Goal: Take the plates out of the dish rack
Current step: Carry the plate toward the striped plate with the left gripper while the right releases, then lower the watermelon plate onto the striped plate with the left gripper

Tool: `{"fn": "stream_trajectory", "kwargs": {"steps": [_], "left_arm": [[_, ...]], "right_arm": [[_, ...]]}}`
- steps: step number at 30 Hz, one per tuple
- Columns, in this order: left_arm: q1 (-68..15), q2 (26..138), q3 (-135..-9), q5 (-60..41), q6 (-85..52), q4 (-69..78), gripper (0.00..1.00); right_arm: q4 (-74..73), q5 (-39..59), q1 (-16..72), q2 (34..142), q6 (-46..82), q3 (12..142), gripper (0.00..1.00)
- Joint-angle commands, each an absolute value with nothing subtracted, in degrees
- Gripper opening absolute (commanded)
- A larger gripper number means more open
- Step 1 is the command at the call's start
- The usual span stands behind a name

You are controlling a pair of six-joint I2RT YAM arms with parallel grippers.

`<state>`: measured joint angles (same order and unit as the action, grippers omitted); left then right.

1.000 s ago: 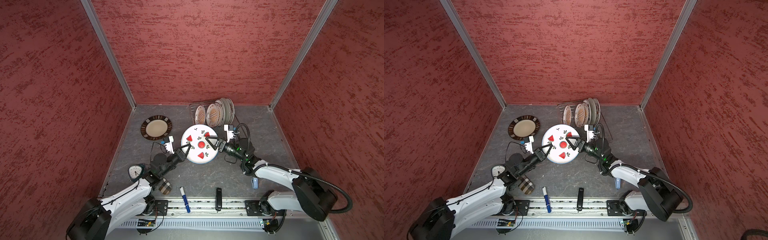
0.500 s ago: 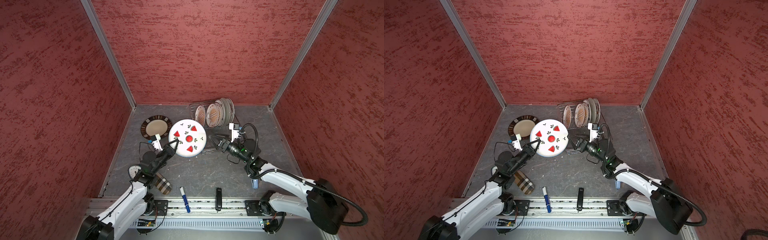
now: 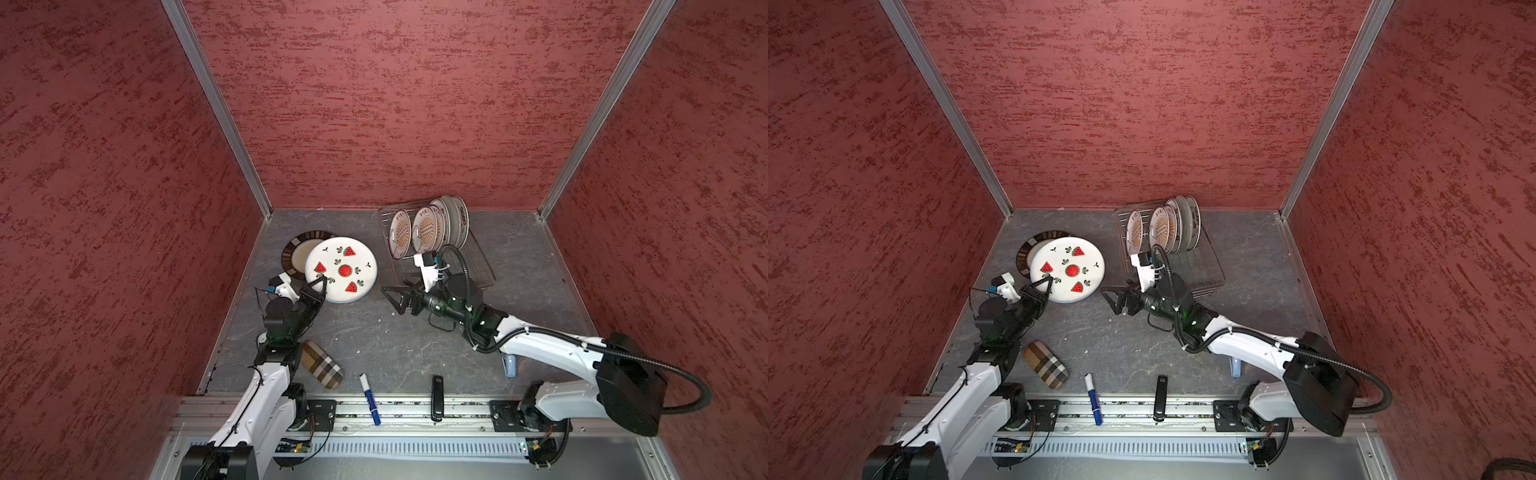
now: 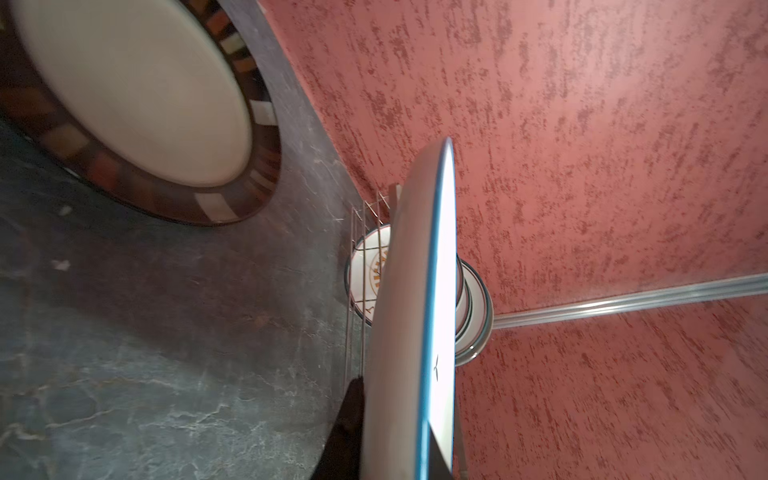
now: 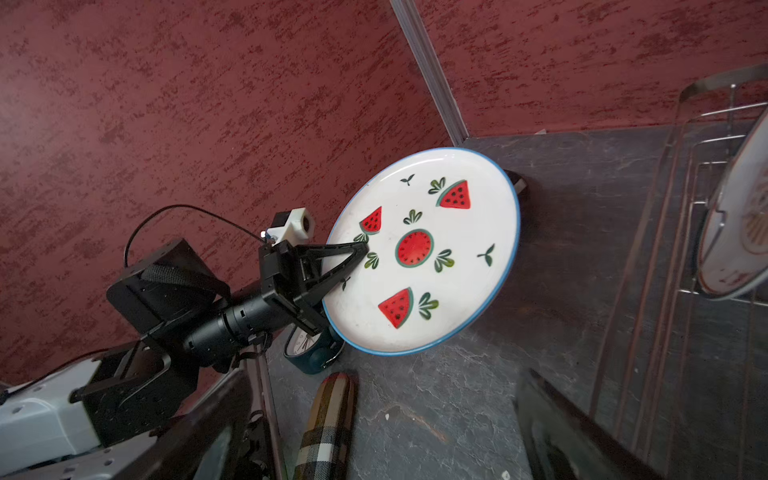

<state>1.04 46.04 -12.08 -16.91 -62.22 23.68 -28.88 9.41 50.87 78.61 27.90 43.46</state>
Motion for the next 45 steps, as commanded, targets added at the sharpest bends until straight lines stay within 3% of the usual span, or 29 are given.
{"fn": "stream_trajectory", "kwargs": {"steps": [1,14,27,45], "left_arm": [[3.36,46.85,-16.12,-16.84,-62.82,29.10,0.00],[9.10,59.48,-20.34,-17.44,-62.78,33.41,0.00],[9.75,65.93,-24.65,-7.00,-59.36,30.37,0.00],[11.52,83.52,-32.21,-11.42,-59.99,36.69,0.00]], "right_arm": [[-26.30,6.57,51.80,82.30,23.68,47.69,0.99],[-23.70,9.61,54.53,98.72,21.15,61.96,0.99],[-18.39,8.27,54.54,112.39,21.41,75.86,0.99],[-10.39,2.93,54.32,124.19,21.24,88.55,0.99]]}}
